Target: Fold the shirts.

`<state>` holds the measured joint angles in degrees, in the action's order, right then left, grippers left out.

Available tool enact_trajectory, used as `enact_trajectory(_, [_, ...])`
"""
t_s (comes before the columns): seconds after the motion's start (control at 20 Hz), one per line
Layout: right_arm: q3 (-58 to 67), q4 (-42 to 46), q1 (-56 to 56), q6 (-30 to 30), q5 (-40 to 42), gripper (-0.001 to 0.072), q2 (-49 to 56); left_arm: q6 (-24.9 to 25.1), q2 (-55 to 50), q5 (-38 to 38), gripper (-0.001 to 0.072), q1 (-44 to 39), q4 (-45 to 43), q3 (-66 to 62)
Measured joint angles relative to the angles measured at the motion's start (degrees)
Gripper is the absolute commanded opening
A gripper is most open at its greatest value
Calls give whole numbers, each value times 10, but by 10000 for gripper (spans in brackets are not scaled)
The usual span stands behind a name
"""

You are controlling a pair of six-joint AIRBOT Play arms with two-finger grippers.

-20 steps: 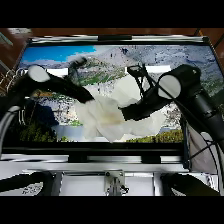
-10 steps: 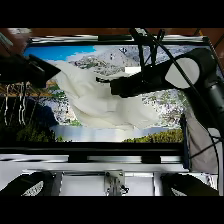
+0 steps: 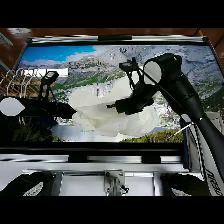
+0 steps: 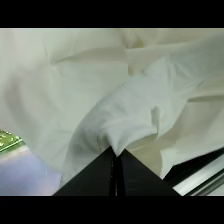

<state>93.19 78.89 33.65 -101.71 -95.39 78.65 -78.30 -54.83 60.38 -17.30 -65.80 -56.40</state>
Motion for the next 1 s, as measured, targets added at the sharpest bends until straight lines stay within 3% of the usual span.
enact_trajectory(0.25, [-17, -59, 0, 19, -42, 86, 4, 0, 2, -94, 57, -1, 15, 7])
enact_trajectory(0.4, [-23, -60, 0, 7, -46, 86, 6, 35, 2, -118, 57, 10, 12, 6])
enact_trajectory(0.9, [-66, -29, 17, -47, -31, 86, 35, 59, 17, -92, 59, 39, 7, 5])
enact_trajectory(0.95, [-67, -23, 18, -49, -28, 86, 36, 60, 17, -91, 92, 40, 8, 5])
enact_trajectory(1.0, [-67, -17, 18, -51, -28, 86, 37, 61, 17, -89, 292, 40, 8, 5])
